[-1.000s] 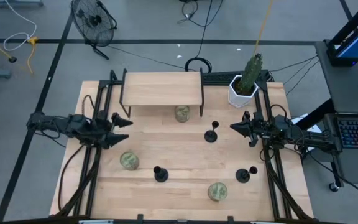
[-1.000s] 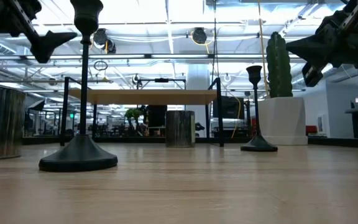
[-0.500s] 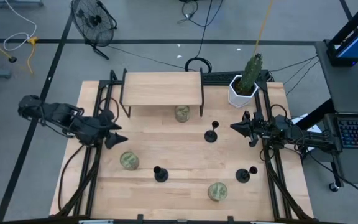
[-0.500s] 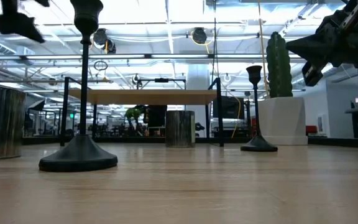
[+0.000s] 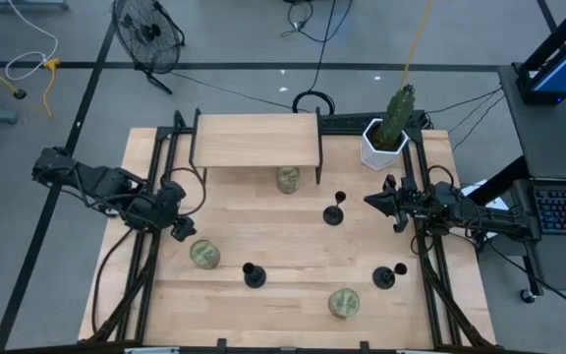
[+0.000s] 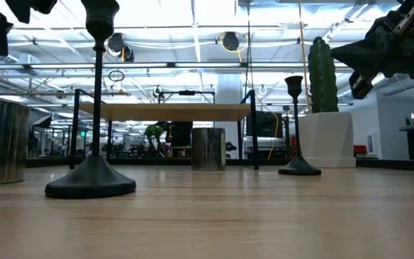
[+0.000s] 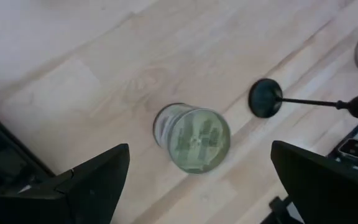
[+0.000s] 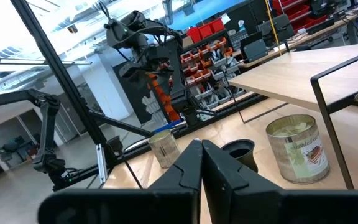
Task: Pick & Place candle stick holders
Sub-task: Put the left green scented candle on the shelf
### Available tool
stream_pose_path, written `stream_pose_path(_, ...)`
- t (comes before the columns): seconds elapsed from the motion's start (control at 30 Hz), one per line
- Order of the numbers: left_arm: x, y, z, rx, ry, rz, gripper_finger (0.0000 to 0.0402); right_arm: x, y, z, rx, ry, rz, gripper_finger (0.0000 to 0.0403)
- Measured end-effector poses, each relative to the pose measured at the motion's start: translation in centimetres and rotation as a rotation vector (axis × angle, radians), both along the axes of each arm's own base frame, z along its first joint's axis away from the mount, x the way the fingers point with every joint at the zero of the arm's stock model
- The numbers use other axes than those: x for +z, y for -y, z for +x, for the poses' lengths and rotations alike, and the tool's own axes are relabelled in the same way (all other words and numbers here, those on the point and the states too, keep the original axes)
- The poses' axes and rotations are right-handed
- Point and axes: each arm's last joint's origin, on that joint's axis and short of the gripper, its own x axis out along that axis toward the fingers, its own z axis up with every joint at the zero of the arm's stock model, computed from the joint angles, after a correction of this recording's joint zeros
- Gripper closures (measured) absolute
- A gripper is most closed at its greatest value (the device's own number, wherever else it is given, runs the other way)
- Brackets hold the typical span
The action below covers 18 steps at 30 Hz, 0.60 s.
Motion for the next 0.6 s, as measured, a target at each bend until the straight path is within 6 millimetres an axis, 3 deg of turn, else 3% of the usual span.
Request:
stream_pose_path(0.17,-0.1,0.5,0.2,0.010,-0.045,-0.102,0.0004,0.0,0.0,0.0,0.000,0.000,0.000,0.0401)
stream_pose_path(0.6,-2.2,2.6,2.7,-0.077,-0.201,-0.051,0.0004,0.1,0.0,0.0,0.000,0.015,-0.002,0.0401)
